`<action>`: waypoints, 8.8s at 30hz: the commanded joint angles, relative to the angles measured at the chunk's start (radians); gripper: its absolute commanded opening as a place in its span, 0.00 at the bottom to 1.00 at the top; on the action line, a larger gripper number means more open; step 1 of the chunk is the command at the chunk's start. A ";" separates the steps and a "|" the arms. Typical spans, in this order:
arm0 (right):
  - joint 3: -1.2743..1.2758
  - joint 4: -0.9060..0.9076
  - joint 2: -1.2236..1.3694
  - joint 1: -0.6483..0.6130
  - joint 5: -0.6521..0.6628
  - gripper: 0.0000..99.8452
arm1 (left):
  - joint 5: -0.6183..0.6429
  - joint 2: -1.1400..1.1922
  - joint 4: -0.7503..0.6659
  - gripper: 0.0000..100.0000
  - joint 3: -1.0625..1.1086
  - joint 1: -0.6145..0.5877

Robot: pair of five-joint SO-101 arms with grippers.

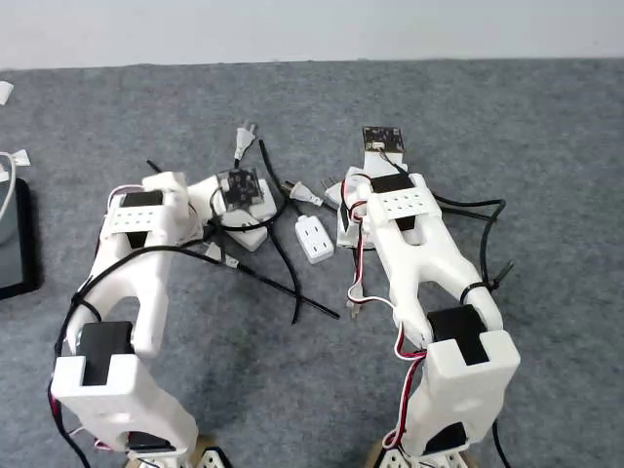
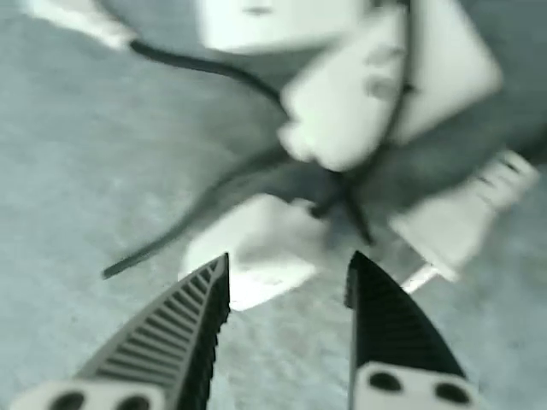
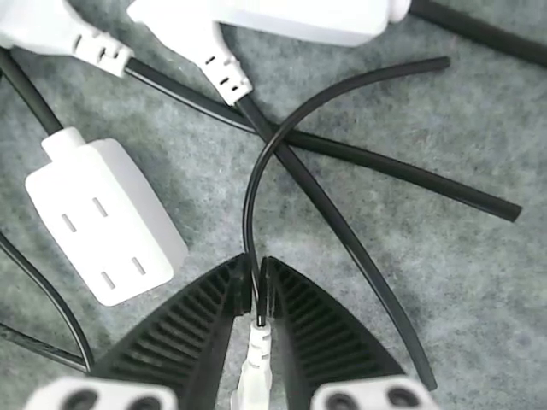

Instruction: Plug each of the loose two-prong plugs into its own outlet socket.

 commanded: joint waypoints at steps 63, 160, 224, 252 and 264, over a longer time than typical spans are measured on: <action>-0.066 -0.004 0.038 -0.012 0.012 0.03 | 0.707 0.667 1.033 0.01 -1.357 0.015; 0.038 -0.022 -0.128 -0.065 0.141 0.03 | 0.980 -0.405 0.316 0.25 0.289 0.025; 0.028 -0.042 -0.004 -0.378 -0.058 0.01 | 1.272 -0.425 0.470 0.03 0.406 0.081; 0.046 0.007 0.005 -0.384 -0.058 0.01 | 1.297 -0.416 0.411 0.03 0.417 0.103; -0.204 0.087 0.137 -0.194 -0.015 0.01 | 1.393 -0.414 0.397 0.03 0.418 0.212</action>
